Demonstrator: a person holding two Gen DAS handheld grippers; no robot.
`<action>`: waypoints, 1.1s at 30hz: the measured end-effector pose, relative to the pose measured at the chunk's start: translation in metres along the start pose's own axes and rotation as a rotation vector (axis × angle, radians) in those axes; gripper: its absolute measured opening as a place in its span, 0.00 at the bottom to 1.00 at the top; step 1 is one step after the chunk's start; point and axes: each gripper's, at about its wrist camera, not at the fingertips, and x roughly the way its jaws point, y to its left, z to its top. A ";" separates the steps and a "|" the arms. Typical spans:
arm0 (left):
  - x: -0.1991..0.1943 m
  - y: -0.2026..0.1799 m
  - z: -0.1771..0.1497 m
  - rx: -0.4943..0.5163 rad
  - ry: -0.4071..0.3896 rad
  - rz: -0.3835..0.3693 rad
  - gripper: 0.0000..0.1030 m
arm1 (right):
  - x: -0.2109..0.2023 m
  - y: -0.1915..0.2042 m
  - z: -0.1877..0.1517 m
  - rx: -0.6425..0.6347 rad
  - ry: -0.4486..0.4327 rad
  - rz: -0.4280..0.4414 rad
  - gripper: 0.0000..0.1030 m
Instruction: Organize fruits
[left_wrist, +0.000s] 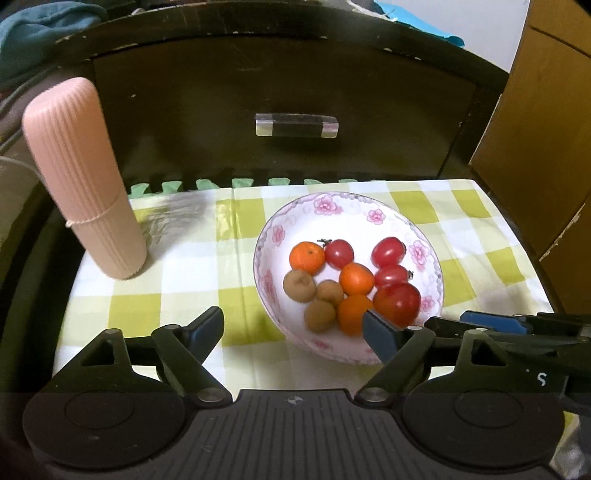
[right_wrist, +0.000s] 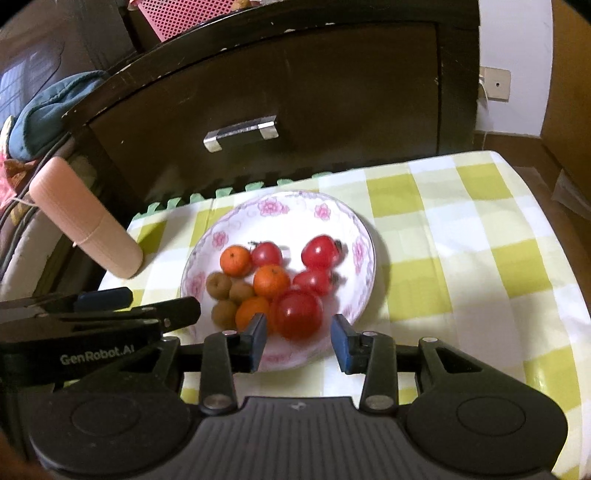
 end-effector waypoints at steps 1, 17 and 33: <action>-0.002 -0.001 -0.002 0.002 -0.006 0.008 0.85 | -0.003 0.000 -0.003 0.004 -0.002 0.000 0.35; -0.032 -0.005 -0.045 0.020 -0.011 0.033 0.91 | -0.041 0.004 -0.041 0.017 -0.014 0.000 0.36; -0.055 -0.005 -0.059 0.016 -0.061 0.048 1.00 | -0.063 0.007 -0.061 0.018 -0.038 -0.003 0.37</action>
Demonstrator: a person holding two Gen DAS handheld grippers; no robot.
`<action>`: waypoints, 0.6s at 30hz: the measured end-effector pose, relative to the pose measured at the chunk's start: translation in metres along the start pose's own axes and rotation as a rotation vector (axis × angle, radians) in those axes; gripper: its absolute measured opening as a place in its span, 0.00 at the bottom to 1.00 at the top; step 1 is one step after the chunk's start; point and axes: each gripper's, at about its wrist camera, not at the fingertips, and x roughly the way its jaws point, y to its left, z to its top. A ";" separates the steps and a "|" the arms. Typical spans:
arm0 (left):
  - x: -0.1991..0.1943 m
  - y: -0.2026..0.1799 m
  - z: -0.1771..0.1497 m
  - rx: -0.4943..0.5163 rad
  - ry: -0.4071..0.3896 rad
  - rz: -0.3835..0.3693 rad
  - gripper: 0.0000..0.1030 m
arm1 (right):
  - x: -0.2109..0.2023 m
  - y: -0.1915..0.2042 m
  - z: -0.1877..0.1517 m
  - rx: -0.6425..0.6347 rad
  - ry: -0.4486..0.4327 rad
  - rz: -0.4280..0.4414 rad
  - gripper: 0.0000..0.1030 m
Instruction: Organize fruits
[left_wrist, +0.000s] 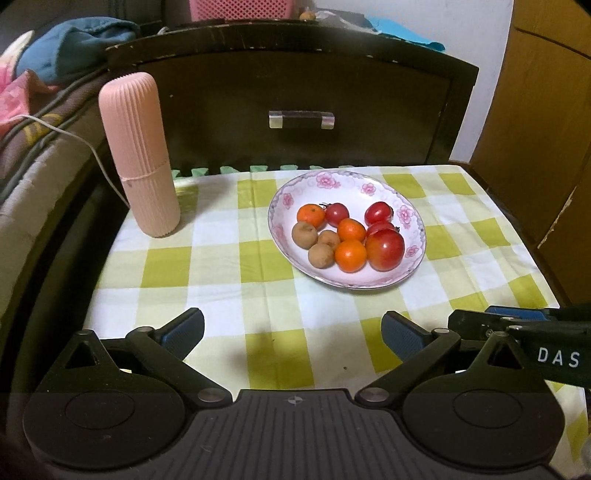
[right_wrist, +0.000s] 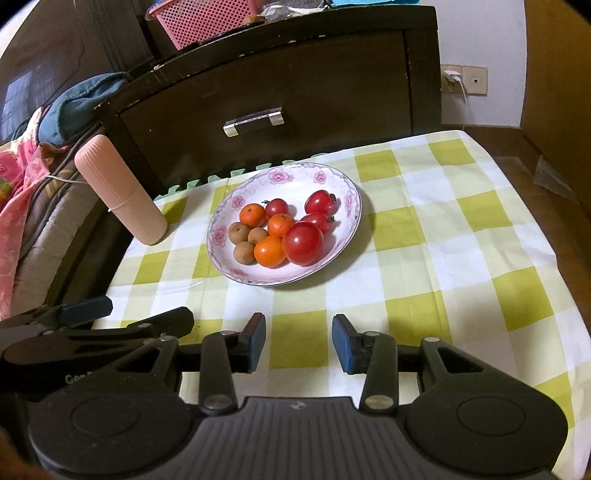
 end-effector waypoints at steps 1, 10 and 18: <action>-0.001 -0.001 -0.001 0.004 -0.004 0.005 1.00 | -0.002 0.001 -0.001 -0.001 -0.002 0.001 0.37; -0.018 -0.004 -0.010 0.032 -0.035 0.032 1.00 | -0.017 0.011 -0.014 -0.025 -0.023 0.006 0.37; -0.026 0.000 -0.017 0.007 -0.027 0.012 1.00 | -0.027 0.011 -0.024 -0.012 -0.030 0.010 0.38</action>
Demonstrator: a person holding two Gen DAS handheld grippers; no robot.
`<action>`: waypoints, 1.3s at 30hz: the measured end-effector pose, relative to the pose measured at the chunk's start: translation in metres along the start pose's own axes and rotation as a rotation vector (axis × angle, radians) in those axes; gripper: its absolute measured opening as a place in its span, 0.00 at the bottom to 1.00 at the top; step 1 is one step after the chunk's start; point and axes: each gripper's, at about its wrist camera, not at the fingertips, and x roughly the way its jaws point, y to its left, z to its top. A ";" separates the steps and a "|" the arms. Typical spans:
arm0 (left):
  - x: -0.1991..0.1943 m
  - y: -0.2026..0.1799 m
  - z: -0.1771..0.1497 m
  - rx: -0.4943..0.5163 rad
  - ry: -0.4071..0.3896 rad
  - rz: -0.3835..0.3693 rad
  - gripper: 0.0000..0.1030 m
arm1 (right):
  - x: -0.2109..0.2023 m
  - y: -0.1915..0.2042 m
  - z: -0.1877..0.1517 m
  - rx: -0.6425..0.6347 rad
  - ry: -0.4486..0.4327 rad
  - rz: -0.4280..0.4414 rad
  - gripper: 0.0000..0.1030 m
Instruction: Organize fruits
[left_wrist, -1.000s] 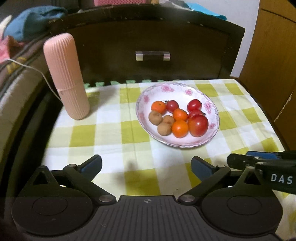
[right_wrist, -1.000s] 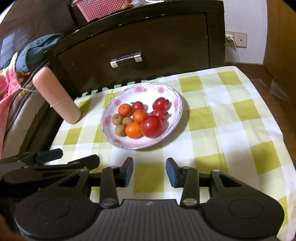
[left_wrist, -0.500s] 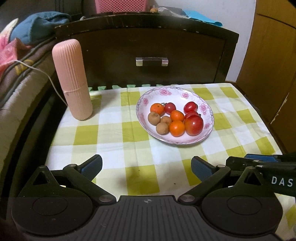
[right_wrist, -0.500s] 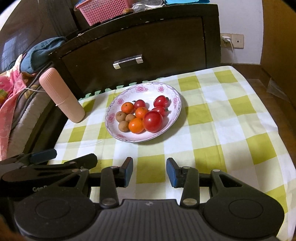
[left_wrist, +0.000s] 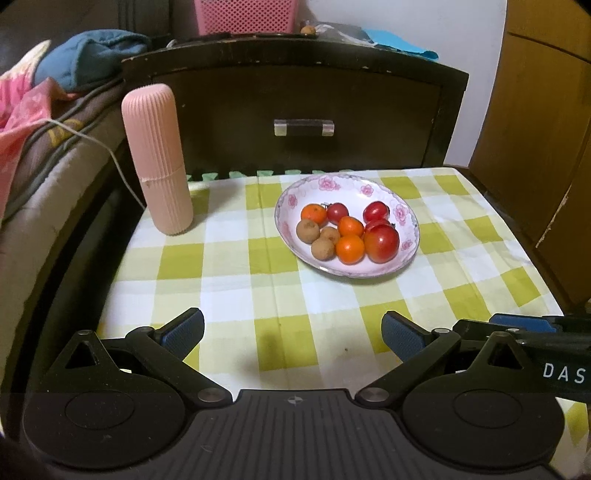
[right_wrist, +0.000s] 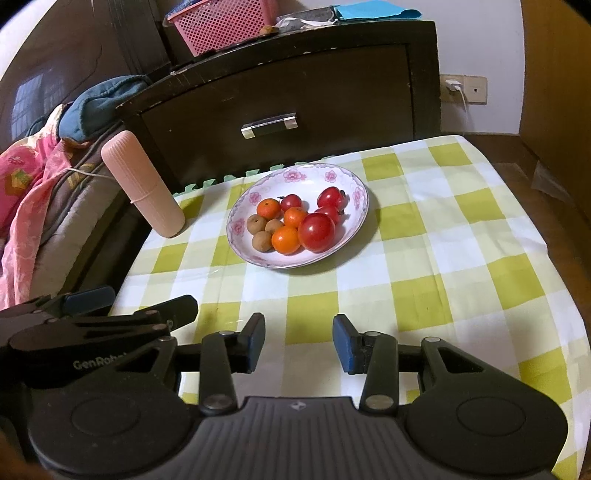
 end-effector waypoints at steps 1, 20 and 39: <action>0.000 0.000 -0.001 0.000 0.006 -0.003 1.00 | -0.001 0.000 -0.001 0.001 0.000 0.000 0.38; -0.021 -0.010 -0.030 0.067 0.025 0.038 1.00 | -0.016 0.001 -0.033 0.006 0.029 -0.023 0.38; -0.026 -0.010 -0.036 0.072 0.026 0.051 1.00 | -0.020 0.000 -0.042 0.020 0.039 -0.011 0.38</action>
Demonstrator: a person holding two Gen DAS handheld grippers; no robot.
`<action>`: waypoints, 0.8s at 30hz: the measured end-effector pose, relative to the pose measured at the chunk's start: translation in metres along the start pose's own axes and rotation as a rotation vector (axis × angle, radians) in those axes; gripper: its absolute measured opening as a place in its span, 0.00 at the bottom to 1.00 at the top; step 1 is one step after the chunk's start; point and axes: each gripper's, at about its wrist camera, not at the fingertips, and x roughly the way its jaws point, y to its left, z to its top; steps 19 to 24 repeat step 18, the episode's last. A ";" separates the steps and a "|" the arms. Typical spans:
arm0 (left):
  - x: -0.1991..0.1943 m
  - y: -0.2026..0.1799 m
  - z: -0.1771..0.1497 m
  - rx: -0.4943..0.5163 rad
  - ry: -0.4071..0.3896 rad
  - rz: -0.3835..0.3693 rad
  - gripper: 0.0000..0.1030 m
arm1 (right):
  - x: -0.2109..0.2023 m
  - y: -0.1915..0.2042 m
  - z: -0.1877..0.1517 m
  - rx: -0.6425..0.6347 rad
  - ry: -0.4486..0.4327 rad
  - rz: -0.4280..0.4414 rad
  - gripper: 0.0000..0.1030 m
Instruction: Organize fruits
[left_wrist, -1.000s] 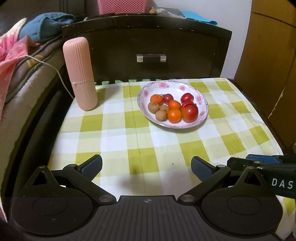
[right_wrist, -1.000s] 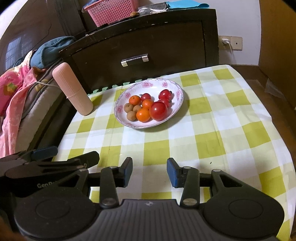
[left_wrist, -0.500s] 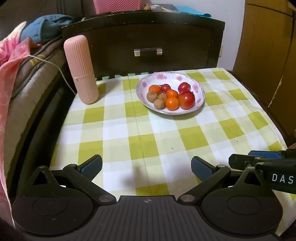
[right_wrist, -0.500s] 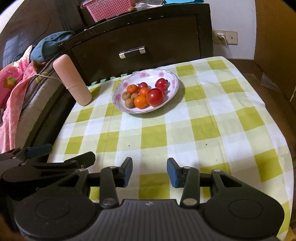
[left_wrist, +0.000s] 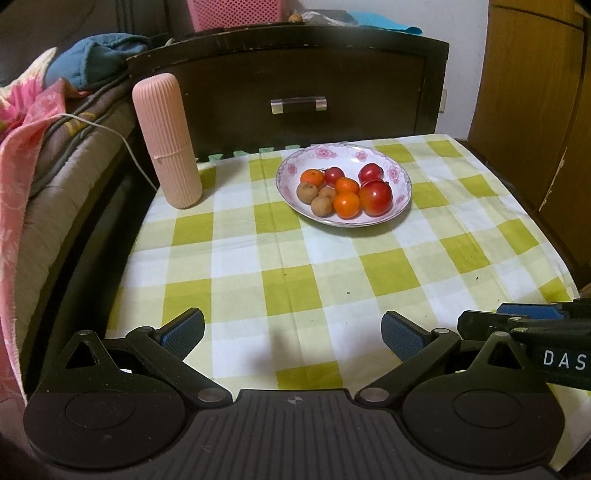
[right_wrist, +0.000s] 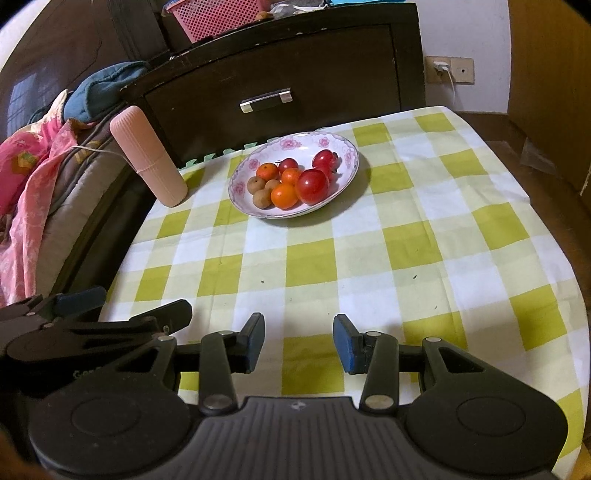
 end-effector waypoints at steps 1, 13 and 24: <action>0.000 0.000 0.000 0.000 -0.001 0.000 1.00 | 0.000 0.000 0.000 0.001 0.001 0.000 0.38; -0.002 0.002 0.000 -0.004 -0.020 0.007 1.00 | 0.003 0.000 -0.001 0.001 0.009 -0.006 0.38; -0.001 0.002 0.000 -0.006 -0.021 0.009 1.00 | 0.003 0.000 -0.001 0.001 0.010 -0.006 0.38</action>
